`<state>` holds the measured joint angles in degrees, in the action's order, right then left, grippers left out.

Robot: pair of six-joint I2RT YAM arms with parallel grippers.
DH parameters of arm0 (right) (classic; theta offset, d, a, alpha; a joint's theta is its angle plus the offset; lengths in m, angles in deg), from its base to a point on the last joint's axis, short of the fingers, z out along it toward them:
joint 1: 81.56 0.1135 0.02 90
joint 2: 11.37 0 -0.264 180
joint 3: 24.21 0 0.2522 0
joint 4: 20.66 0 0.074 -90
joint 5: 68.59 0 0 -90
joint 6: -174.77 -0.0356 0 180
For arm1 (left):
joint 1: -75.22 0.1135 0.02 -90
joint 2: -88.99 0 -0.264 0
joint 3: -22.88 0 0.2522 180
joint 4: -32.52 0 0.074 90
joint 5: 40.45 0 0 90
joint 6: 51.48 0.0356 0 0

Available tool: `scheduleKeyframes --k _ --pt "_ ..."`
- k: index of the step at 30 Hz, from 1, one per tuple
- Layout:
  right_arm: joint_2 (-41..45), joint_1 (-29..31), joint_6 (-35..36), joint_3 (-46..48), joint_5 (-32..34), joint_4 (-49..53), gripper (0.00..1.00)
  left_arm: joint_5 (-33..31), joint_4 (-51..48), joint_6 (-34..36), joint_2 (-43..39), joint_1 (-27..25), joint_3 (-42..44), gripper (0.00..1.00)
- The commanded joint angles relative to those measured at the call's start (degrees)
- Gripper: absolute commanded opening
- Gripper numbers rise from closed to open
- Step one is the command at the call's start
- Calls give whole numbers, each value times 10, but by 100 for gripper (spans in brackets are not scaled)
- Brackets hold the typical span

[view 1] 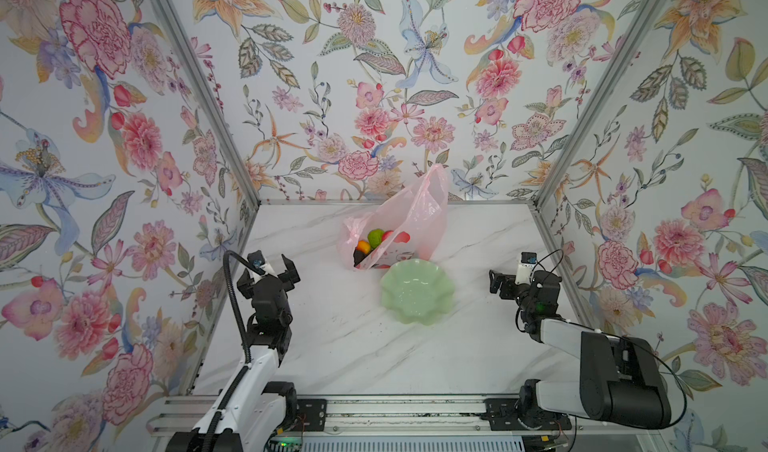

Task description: Place the fruits into the plastic bag

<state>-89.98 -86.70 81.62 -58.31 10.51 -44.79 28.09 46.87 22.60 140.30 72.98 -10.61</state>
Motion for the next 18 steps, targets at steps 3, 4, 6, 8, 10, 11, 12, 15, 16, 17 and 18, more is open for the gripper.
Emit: scheduleKeyframes --k 3,4,6,8,10,11,12,15,16,17,18 --pt "-28 -4 23 7 -17 -137 99 -3 115 59 42 4 34 99" --pt "-34 -5 21 7 -17 -146 99 -5 128 59 52 4 38 99" --pt "-52 -7 17 9 -23 -169 99 0 167 63 78 5 49 99" --pt "-68 -5 17 10 -24 -190 99 7 199 67 110 4 54 100" --pt "-67 -1 24 -1 -26 -163 99 14 234 73 143 5 60 99" --pt "-72 0 27 -4 -30 -165 99 16 257 77 161 4 64 99" --pt "-73 2 29 -5 -34 -165 99 14 275 76 175 4 67 100" --pt "-74 3 32 -5 -39 -163 99 13 321 76 219 4 72 99" --pt "-73 3 34 -5 -40 -166 99 15 332 77 230 4 72 99" --pt "-74 4 36 -3 -40 -169 99 18 344 79 242 4 72 99" --pt "-74 4 36 -2 -41 -171 99 20 356 82 252 4 72 99"
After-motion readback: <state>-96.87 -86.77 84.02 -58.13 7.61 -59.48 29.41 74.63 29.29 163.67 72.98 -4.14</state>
